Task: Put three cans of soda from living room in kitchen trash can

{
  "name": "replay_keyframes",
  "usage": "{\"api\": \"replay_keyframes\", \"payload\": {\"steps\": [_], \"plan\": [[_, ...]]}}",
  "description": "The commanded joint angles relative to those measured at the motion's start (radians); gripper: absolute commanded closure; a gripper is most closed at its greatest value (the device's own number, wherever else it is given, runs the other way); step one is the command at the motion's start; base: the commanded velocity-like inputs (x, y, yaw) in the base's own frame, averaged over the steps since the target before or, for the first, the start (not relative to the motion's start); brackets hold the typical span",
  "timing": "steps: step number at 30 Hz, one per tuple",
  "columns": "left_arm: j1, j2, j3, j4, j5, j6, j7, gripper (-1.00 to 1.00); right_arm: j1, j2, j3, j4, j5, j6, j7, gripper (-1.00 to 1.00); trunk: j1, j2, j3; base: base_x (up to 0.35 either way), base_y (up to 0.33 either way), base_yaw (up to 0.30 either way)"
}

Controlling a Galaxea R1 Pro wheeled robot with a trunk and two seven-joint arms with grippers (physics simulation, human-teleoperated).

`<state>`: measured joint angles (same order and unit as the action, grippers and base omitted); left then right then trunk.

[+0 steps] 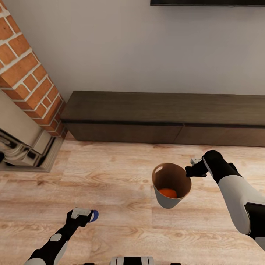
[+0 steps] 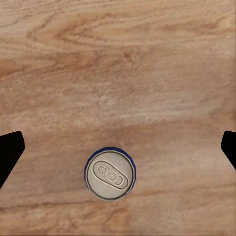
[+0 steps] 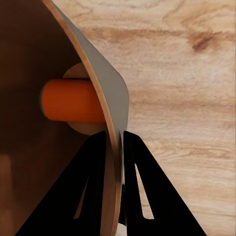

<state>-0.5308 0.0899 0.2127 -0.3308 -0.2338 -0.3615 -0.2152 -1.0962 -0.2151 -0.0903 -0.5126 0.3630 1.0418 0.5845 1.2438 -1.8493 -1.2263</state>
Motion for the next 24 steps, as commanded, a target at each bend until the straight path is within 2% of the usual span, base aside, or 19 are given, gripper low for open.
{"api": "replay_keyframes", "payload": {"steps": [1, 9, 14, 20, 24], "plan": [[0.0, 0.0, 0.0, 0.001, 0.001, 0.0, 0.0, -1.0, 0.0, 0.0, -0.001, 0.0, -0.017, 0.005, 0.005, 1.0, 0.004, -0.007, -0.005, 0.0, 0.0, 0.0], [0.0, 0.001, 0.001, 0.005, 0.006, 0.0, 0.0, -1.0, -0.005, -0.007, -0.007, -0.003, -0.019, 0.005, 0.005, 1.0, 0.034, -0.063, -0.042, 0.0, 0.0, 0.0], [0.0, 0.001, 0.0, 0.006, 0.006, 0.0, -0.001, -1.0, -0.024, -0.01, -0.009, -0.009, -0.019, 0.005, 0.005, 1.0, 0.034, -0.063, -0.05, 0.0, 0.0, 0.0], [0.0, 0.001, -0.001, 0.006, 0.005, -0.001, -0.001, -1.0, -0.085, -0.01, -0.017, -0.013, -0.018, 0.005, 0.005, 1.0, 0.034, -0.063, -0.059, 0.0, 0.0, 0.0], [0.0, 0.001, -0.001, 0.006, 0.005, -0.001, -0.001, -1.0, -0.099, -0.008, -0.018, -0.012, -0.018, 0.005, 0.005, 1.0, 0.05, -0.091, -0.078, 0.0, 0.0, 0.0]]}}
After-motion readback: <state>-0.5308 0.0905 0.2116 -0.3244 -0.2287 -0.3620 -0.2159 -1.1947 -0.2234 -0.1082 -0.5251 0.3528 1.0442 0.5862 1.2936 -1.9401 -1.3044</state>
